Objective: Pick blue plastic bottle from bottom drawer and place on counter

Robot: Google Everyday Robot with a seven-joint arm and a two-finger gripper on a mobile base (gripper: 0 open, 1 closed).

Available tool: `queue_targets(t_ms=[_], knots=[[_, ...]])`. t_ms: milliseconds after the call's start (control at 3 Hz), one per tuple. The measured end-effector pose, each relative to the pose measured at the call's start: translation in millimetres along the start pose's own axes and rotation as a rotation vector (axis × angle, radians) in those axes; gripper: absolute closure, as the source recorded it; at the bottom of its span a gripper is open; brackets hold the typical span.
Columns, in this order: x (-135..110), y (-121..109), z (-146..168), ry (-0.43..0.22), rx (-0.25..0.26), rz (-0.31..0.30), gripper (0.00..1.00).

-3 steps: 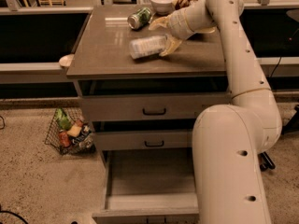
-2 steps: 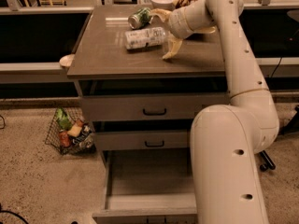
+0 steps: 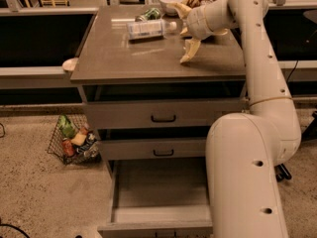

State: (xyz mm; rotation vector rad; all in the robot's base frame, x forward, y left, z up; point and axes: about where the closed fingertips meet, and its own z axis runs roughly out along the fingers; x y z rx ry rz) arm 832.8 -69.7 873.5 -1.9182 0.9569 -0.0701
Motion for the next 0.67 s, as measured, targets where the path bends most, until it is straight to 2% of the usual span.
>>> queue_targets(t_ms=[667], knots=[[16.6, -18.4, -59.5, 0.047, 0.137, -0.013, 0.0]])
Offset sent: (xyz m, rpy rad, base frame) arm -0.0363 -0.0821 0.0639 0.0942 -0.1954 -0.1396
